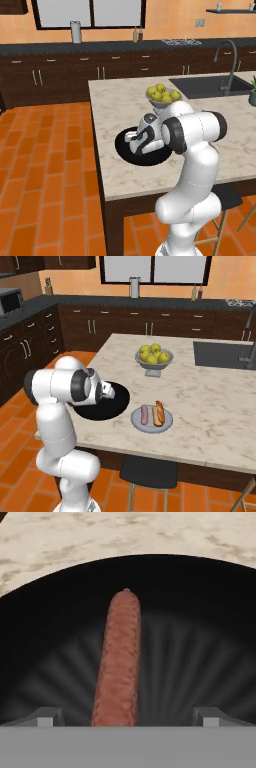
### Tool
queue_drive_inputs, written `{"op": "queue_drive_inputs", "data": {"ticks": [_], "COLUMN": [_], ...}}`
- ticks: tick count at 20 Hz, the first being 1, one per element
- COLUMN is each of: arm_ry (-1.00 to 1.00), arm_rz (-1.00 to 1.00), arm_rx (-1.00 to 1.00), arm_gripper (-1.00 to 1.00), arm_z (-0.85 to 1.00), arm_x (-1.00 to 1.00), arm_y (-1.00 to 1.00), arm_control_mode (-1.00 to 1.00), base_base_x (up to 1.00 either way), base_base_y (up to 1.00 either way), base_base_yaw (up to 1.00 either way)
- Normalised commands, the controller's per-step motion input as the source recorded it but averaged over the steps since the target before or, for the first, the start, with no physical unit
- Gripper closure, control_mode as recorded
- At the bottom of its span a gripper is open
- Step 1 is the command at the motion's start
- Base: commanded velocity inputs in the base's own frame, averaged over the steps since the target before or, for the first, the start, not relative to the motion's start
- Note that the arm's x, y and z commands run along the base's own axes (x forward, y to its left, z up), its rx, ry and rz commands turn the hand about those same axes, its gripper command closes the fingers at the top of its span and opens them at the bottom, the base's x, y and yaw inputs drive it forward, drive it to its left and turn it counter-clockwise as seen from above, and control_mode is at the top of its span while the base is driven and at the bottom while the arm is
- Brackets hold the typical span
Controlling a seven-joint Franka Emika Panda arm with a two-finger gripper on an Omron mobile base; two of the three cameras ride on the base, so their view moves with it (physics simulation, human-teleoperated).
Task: Place one bun and one sausage from the bowl on each plate.
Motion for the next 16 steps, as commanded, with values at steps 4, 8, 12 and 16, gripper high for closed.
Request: {"op": "queue_drive_inputs", "data": {"ticks": [4,8,12,16], "arm_ry": [0.06,0.04,0.01,0.0], "arm_rz": [0.0,0.0,0.0,0.0], "arm_rx": [0.0,0.0,0.0,0.0], "arm_gripper": [-1.0,1.0,1.0,1.0], "arm_z": [-0.21,-0.32,-0.07,0.0], "arm_x": [0.18,0.2,0.04,0.01], "arm_y": [0.14,0.05,0.0,0.0], "arm_control_mode": [-1.0,-1.0,-1.0,-1.0], "base_base_x": [0.0,0.0,0.0,0.0], "base_base_y": [0.0,0.0,0.0,0.0], "base_base_yaw": [0.0,0.0,0.0,0.0]}}
